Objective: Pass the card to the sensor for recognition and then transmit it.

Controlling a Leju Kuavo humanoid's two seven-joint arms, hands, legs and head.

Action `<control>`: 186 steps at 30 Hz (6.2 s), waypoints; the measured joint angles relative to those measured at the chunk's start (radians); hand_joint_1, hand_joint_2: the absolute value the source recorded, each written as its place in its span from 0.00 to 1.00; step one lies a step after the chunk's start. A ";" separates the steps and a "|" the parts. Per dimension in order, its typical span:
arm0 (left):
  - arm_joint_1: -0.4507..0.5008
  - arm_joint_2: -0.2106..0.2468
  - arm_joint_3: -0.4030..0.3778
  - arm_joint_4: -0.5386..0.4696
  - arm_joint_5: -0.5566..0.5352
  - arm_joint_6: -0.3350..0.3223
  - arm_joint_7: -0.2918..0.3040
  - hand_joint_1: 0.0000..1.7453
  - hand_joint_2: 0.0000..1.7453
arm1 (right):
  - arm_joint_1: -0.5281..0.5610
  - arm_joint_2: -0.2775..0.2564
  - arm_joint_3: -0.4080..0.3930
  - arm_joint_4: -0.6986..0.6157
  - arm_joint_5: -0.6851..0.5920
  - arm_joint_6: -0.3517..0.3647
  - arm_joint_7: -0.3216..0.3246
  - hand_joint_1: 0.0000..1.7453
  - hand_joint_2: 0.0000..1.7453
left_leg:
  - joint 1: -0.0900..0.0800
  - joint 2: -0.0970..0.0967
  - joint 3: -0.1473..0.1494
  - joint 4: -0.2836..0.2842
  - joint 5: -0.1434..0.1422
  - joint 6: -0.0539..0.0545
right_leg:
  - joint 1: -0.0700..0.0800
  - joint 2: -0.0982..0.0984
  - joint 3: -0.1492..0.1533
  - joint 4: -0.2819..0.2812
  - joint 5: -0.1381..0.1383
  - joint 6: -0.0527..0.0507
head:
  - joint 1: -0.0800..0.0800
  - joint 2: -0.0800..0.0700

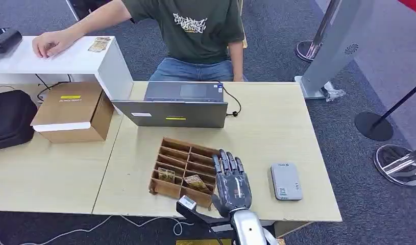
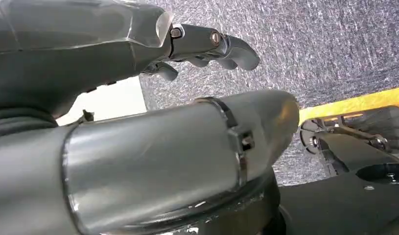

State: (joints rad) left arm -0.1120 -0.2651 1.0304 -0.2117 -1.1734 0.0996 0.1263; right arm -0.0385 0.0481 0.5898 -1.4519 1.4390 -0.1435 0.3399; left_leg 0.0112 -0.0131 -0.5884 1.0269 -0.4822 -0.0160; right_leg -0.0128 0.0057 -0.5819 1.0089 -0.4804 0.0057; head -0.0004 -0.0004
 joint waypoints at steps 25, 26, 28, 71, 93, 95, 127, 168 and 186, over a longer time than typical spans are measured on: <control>0.005 0.001 0.000 0.000 -0.026 0.005 -0.001 0.00 0.00 | 0.057 0.032 -0.112 -0.123 0.064 0.025 0.069 0.00 1.00 | 0.000 0.000 0.000 0.000 -0.001 0.000 | 0.000 0.000 0.000 0.000 -0.001 0.000 | 0.000 0.000; 0.005 0.002 0.000 0.000 -0.023 0.005 -0.002 0.00 0.00 | 0.065 0.032 -0.111 -0.138 0.065 0.043 0.086 0.00 1.00 | 0.000 0.000 0.000 0.000 -0.001 0.000 | 0.000 0.000 0.000 0.000 -0.001 0.000 | 0.000 0.000; 0.006 0.003 0.000 0.000 -0.018 0.005 -0.008 0.00 0.00 | 0.073 0.030 -0.108 -0.171 0.066 0.071 0.130 0.00 1.00 | 0.000 0.000 0.000 0.000 -0.001 0.000 | 0.000 0.000 0.000 0.000 -0.001 0.000 | 0.000 0.000; -0.002 0.010 0.001 0.000 0.046 -0.005 -0.001 0.00 0.00 | 0.093 -0.038 0.015 -0.205 0.018 0.312 0.127 0.00 1.00 | 0.000 0.000 0.000 0.000 -0.001 0.000 | 0.000 0.000 0.000 0.000 -0.001 0.000 | 0.000 0.000; -0.005 0.008 0.001 0.000 0.037 -0.010 0.003 0.00 0.00 | 0.075 -0.066 0.049 -0.220 -0.076 0.226 0.017 0.00 1.00 | 0.000 0.000 0.000 0.000 -0.001 0.000 | 0.000 0.000 0.000 0.000 -0.001 0.000 | 0.000 0.000; -0.006 0.008 0.001 0.000 0.038 -0.009 0.003 0.00 0.00 | 0.062 -0.067 0.058 -0.194 -0.076 0.203 -0.017 0.00 1.00 | 0.000 0.000 0.000 0.000 -0.001 0.000 | 0.000 0.000 0.000 0.000 -0.001 0.000 | 0.000 0.000; -0.028 0.016 0.001 0.000 0.046 -0.019 0.037 0.00 0.00 | -0.163 0.076 0.155 0.166 -0.070 0.167 0.057 0.00 1.00 | 0.000 0.000 0.000 0.000 -0.001 0.000 | 0.000 0.001 -0.001 0.000 -0.001 -0.001 | 0.000 0.000; -0.044 0.023 0.001 0.000 0.077 -0.033 0.065 0.00 0.00 | -0.116 0.021 0.142 0.075 -0.108 0.244 0.049 0.00 1.00 | 0.000 0.001 0.000 0.000 -0.001 0.000 | 0.000 0.001 0.000 0.000 -0.001 -0.001 | 0.000 0.000; -0.044 0.023 0.001 0.000 0.081 -0.031 0.064 0.00 0.00 | -0.108 0.023 0.142 0.003 -0.080 0.240 0.039 0.00 1.00 | 0.000 0.001 0.000 0.000 -0.001 0.000 | 0.000 0.001 0.000 0.000 -0.001 -0.001 | 0.000 0.000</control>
State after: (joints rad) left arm -0.1559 -0.2419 1.0311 -0.2117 -1.0925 0.0683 0.1903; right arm -0.1470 0.0710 0.7321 -1.4492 1.3585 0.0965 0.3785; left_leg 0.0112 -0.0122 -0.5880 1.0272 -0.4836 -0.0163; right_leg -0.0127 0.0067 -0.5824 1.0090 -0.4817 0.0050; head -0.0004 -0.0004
